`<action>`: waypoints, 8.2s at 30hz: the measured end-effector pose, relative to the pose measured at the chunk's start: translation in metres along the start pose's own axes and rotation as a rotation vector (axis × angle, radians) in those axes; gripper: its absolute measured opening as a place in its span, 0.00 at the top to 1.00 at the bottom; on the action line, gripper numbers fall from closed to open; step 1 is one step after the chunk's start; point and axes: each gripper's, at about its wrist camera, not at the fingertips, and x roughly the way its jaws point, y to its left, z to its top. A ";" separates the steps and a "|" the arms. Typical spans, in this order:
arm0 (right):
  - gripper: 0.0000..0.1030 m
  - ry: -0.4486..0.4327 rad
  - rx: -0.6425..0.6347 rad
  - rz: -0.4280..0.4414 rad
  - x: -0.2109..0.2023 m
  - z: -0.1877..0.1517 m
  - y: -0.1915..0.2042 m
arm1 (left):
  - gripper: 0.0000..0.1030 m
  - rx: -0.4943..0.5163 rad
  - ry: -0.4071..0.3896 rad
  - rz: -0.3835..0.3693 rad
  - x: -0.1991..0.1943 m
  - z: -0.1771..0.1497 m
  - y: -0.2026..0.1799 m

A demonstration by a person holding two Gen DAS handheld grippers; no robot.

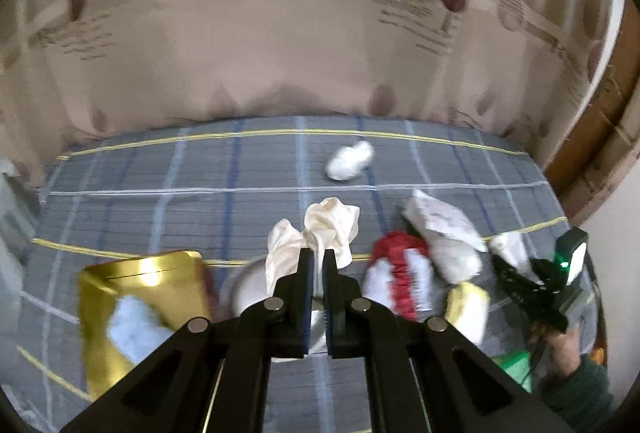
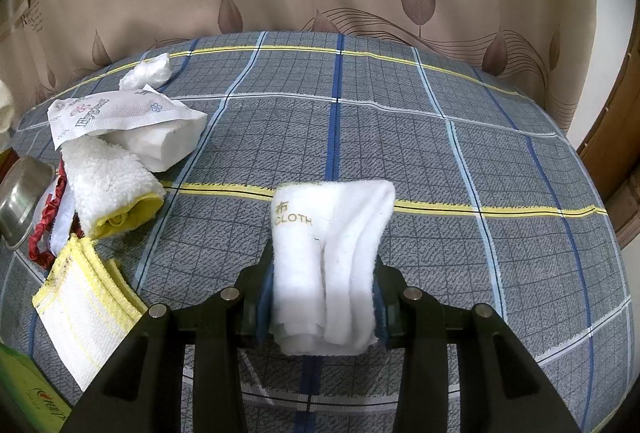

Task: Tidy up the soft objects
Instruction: 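Carry the cream scrunchie with the left gripper into the gold tray and release, then carry the white 'CLOTH' folded cloth with the right gripper into the tray and release, then grasp the printed white wrapper with the right gripper and lift it, then grasp the red-and-white item with the left gripper while the right gripper holds the wrapper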

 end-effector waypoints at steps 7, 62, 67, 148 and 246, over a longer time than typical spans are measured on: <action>0.64 0.000 -0.002 -0.004 0.000 0.000 0.000 | 0.96 -0.062 0.006 0.122 -0.020 -0.012 0.063; 0.62 0.003 -0.004 -0.010 0.003 0.000 -0.002 | 0.64 -0.197 0.010 0.354 -0.037 -0.112 0.159; 0.62 0.004 0.006 0.001 0.002 -0.001 -0.003 | 0.64 -0.231 0.006 0.358 -0.035 -0.123 0.167; 0.37 0.086 -0.505 0.557 -0.104 -0.011 0.410 | 0.62 -0.580 -0.053 0.393 -0.057 -0.180 0.260; 0.75 -0.039 0.086 0.312 -0.014 0.032 0.016 | 0.62 0.168 0.085 0.046 0.057 -0.060 -0.074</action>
